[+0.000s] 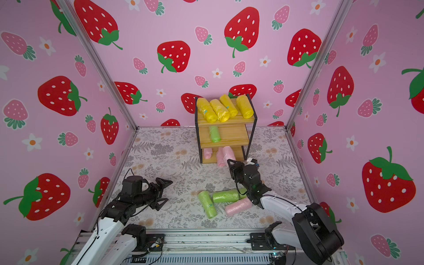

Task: Sort the rolls of trash bags by color and place them on the shelf
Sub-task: Place the roll of trash bags on the shelf.

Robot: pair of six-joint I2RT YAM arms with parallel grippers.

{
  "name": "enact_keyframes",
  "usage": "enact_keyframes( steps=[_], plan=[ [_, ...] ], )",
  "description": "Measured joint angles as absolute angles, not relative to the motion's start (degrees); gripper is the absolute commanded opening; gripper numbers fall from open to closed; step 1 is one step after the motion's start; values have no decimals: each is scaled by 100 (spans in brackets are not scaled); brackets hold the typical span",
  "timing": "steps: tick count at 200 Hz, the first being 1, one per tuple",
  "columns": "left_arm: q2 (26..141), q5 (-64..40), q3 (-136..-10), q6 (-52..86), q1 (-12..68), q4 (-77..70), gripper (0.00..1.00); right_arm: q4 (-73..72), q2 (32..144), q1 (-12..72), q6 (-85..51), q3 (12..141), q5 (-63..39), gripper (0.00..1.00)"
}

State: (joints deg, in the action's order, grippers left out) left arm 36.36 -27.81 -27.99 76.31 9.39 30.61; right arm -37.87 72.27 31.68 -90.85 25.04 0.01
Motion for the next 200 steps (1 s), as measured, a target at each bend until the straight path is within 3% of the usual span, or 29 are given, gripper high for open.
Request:
enact_keyframes(
  steps=[47,98,127,200],
  plan=[
    [3791,-2858,-2801,7516,939,3065,99,-4062,8007,2856,-9542,2504,-113,0],
    [3970,-2888,-2801,7454,939,3028,99,-4097,7968,2720,-9520,2517,-158,0],
    [4010,-2917,-2799,7428,939,3022,99,-4029,8160,2434,-9397,2792,-349,8],
    [3717,-2930,-2714,7415,939,3028,97,-4357,9714,2211,-9402,3848,-810,14]
  ],
)
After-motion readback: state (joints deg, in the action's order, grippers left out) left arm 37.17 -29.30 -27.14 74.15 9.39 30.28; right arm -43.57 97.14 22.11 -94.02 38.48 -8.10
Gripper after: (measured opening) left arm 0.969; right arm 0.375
